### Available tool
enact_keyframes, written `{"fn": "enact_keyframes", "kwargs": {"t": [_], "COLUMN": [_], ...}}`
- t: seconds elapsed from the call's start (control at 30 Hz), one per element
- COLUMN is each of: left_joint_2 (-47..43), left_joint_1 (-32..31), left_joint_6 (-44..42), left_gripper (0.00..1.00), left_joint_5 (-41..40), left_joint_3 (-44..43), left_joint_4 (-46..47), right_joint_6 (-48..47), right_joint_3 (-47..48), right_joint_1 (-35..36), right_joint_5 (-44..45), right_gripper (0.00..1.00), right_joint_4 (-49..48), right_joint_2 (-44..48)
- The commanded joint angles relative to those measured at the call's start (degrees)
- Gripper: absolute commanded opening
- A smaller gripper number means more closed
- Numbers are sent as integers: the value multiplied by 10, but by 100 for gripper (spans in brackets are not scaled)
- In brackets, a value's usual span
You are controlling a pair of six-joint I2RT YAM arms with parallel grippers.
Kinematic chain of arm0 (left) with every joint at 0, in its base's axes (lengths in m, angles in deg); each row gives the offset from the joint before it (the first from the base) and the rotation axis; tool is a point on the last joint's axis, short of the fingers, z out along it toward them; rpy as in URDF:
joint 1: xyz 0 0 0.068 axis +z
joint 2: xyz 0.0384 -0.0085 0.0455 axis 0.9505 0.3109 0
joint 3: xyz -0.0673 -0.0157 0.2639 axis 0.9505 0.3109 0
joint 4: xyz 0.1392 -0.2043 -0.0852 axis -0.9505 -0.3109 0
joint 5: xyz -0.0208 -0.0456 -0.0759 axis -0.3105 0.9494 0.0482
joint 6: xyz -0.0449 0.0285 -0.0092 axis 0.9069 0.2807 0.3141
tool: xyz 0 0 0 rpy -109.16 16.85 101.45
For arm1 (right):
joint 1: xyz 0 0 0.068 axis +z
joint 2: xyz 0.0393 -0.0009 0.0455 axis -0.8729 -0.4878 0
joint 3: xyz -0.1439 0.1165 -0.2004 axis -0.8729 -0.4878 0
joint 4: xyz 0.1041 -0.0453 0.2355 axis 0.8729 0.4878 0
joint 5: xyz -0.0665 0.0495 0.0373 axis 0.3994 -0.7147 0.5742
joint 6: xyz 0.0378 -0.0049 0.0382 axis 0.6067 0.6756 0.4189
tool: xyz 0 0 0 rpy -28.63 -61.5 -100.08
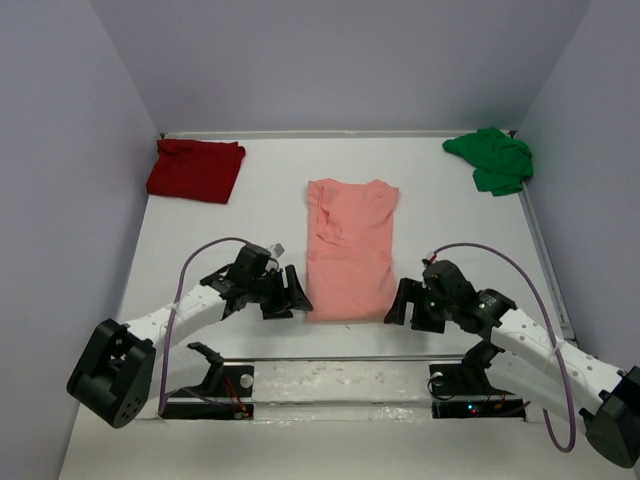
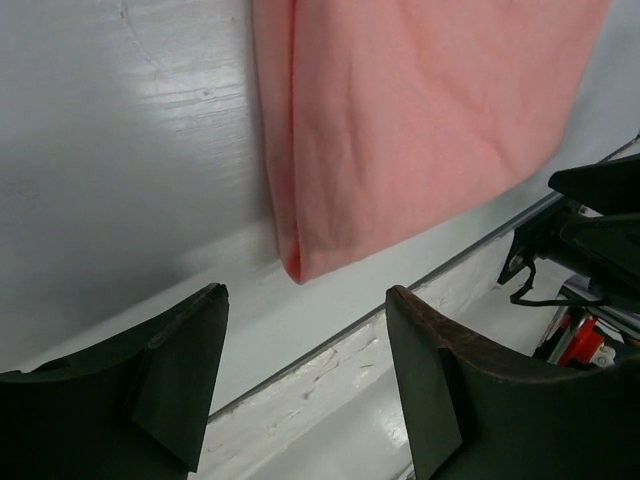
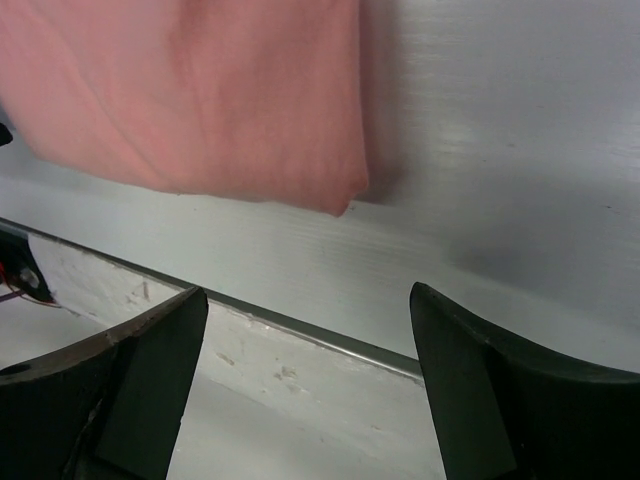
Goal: Fold and stack the t-shirts
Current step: Grab one side of the 2/3 rectangular tshirt with both arms
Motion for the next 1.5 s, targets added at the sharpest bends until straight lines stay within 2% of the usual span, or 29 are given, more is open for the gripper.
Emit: {"fn": "enact_keyframes", "kwargs": {"t": [0.0, 0.17, 0.37, 0.53, 0.83, 1.07, 1.2, 1.33, 1.47], "left_joint_2": [16, 41, 52, 53, 66, 96, 109, 113, 113], "left_joint_1": [3, 3, 2, 3, 3, 2, 3, 3, 3], "left_joint_6": [10, 19, 30, 32, 28, 36, 39, 39, 41], "left_gripper": [73, 73, 73, 73, 72, 68, 68, 67, 67], "left_joint_5": [16, 33, 49, 56, 54, 68, 73, 74, 76], "left_joint_3": [25, 50, 69, 78, 74, 78, 82, 86, 93], "left_joint_4": [35, 81, 131, 140, 133, 164, 183, 192, 194], "right_joint_6": [11, 40, 51, 59, 110, 118, 103, 104, 112], "right_joint_3": [-11, -7, -16, -9, -35, -26, -23, -23, -32], "right_joint_1": [5, 5, 5, 5, 5, 5, 5, 5, 5], "right_joint_5": [26, 47, 48, 59, 111, 133, 142, 132, 124], "right_gripper": [88, 88, 88, 88, 88, 86, 82, 73, 68], "right_joint_4": [-31, -47, -104, -116, -113, -136, -166, -196, -206], "right_joint_2": [-7, -12, -63, -86, -45, -101, -147, -185, -185]}}
